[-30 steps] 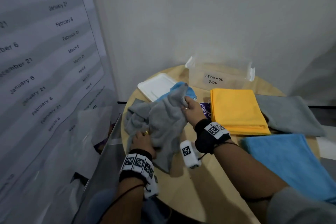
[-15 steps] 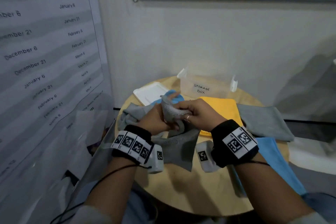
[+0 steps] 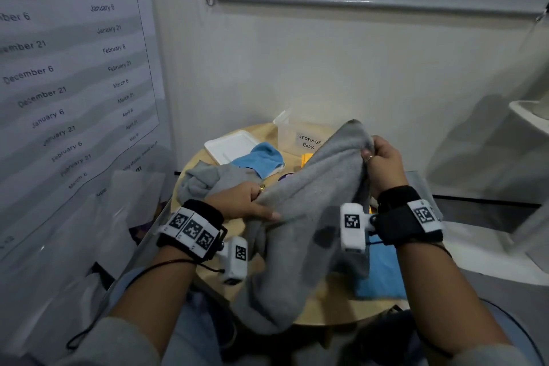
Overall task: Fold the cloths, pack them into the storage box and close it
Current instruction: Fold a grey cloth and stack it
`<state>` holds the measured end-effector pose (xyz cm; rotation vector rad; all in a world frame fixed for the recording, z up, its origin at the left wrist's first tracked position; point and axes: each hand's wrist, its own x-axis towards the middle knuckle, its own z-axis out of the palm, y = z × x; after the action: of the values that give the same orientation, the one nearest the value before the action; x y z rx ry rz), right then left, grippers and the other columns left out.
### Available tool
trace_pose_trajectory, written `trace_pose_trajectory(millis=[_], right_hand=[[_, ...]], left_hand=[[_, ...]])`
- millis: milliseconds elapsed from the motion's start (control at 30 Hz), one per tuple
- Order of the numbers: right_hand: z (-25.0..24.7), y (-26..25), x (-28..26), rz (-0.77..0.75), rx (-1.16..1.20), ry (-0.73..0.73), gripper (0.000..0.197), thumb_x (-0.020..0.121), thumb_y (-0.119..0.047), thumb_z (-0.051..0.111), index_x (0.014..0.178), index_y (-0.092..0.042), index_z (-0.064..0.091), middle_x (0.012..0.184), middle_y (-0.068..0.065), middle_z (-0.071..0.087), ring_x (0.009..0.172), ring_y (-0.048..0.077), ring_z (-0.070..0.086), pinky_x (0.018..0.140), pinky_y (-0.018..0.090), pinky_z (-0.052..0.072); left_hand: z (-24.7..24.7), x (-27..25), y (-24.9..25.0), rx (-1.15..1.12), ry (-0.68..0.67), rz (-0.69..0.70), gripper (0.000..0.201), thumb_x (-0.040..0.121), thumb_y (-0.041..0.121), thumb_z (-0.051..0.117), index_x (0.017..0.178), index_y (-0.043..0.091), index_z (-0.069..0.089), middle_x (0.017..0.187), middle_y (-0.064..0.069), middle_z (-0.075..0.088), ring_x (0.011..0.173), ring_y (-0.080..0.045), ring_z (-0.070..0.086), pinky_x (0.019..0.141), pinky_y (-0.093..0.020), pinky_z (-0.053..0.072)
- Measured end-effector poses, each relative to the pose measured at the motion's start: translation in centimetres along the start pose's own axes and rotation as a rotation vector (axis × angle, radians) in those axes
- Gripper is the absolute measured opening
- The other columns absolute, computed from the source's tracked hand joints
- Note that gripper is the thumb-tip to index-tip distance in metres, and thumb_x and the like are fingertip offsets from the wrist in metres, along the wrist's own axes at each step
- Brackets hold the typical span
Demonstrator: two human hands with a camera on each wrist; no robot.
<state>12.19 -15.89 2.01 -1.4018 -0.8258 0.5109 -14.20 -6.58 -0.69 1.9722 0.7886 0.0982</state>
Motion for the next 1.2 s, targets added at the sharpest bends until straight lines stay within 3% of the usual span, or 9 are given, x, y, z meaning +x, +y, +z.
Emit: trace_pose_trajectory(millis=[67,267,433,600,700,900,1033,1133,1200], right_hand=[[-0.8,0.0,1.3,0.045,0.014,0.071,0.025,0.079,0.003,0.04,0.075,-0.018,0.053,0.074,0.006,0.053,0.071,0.017,0.049,0.066,0.03,0.042],[-2.1,-0.7,4.7,0.132,-0.013,-0.084,0.015,0.093,-0.013,0.05,0.105,-0.009,0.059,0.09,0.005,0.062,0.085,0.022,0.059,0.077,0.032,0.049],[-1.5,0.4,7.9,0.056,-0.316,-0.008,0.017,0.092,-0.021,0.055,0.094,-0.004,0.059,0.09,0.017,0.061,0.085,0.019,0.052,0.072,0.029,0.041],[-1.2,-2.9,9.9,-0.177,-0.373,0.175,0.011,0.092,-0.017,0.056,0.095,-0.008,0.062,0.086,0.004,0.056,0.08,0.01,0.05,0.068,0.022,0.037],[-1.9,-5.1,8.9,-0.319,-0.147,0.152,0.018,0.09,-0.007,0.057,0.075,-0.017,0.06,0.067,-0.009,0.054,0.058,-0.01,0.046,0.06,0.015,0.039],[-4.0,-3.4,0.3,-0.27,-0.113,-0.087,0.062,0.08,0.023,0.046,0.06,-0.031,0.07,0.061,-0.023,0.065,0.063,-0.011,0.056,0.064,0.005,0.043],[-4.0,2.9,-6.1,-0.08,-0.269,-0.326,0.046,0.075,0.006,0.068,0.06,-0.038,0.073,0.059,-0.023,0.066,0.061,-0.012,0.057,0.064,0.003,0.043],[-3.9,7.5,-10.4,0.054,-0.398,-0.484,0.026,0.08,-0.003,0.066,0.066,-0.024,0.07,0.051,-0.023,0.062,0.056,-0.015,0.056,0.06,0.006,0.045],[-4.1,10.1,-12.5,0.128,-0.552,-0.586,0.031,0.086,-0.02,0.061,0.055,-0.019,0.056,0.041,-0.015,0.049,0.046,-0.007,0.046,0.056,0.019,0.038]], left_hand=[[-0.5,-0.6,-0.6,0.091,-0.027,-0.104,0.037,0.062,0.04,0.083,0.084,0.013,0.069,0.084,-0.004,0.072,0.083,-0.02,0.067,0.081,-0.035,0.054],[-3.1,-1.5,-1.8,0.09,0.103,-0.239,0.067,0.037,0.056,0.071,0.091,0.017,0.068,0.1,-0.006,0.067,0.097,-0.023,0.062,0.087,-0.036,0.049],[-8.4,0.4,-1.2,0.044,0.547,-0.257,0.027,0.072,0.025,0.08,0.085,0.008,0.064,0.092,-0.012,0.062,0.087,-0.023,0.059,0.075,-0.031,0.048],[-13.2,1.2,3.7,-0.139,1.01,0.061,0.027,0.072,0.004,0.076,0.064,0.019,0.054,0.071,-0.006,0.057,0.077,-0.018,0.053,0.067,-0.03,0.045],[-14.4,-0.7,4.8,-0.162,1.126,0.218,0.033,0.075,-0.003,0.071,0.067,0.023,0.053,0.074,-0.003,0.056,0.065,-0.008,0.051,0.057,-0.008,0.044],[-10.6,-6.4,-1.1,0.022,0.87,0.221,0.027,0.081,-0.015,0.059,0.086,0.011,0.065,0.084,-0.003,0.062,0.073,0.008,0.058,0.067,0.0,0.043],[-5.5,-9.7,-8.4,0.13,0.563,0.018,0.049,0.082,-0.004,0.056,0.079,0.042,0.072,0.081,0.017,0.069,0.073,0.004,0.059,0.065,-0.001,0.042],[-1.8,-11.7,-11.9,-0.038,0.41,-0.213,0.04,0.087,-0.016,0.047,0.088,0.019,0.068,0.084,-0.006,0.066,0.06,-0.001,0.063,0.052,-0.011,0.049],[-0.1,-12.6,-13.5,-0.056,0.331,-0.242,0.034,0.087,-0.014,0.051,0.085,0.016,0.068,0.081,-0.001,0.068,0.063,0.002,0.065,0.058,-0.01,0.051]])
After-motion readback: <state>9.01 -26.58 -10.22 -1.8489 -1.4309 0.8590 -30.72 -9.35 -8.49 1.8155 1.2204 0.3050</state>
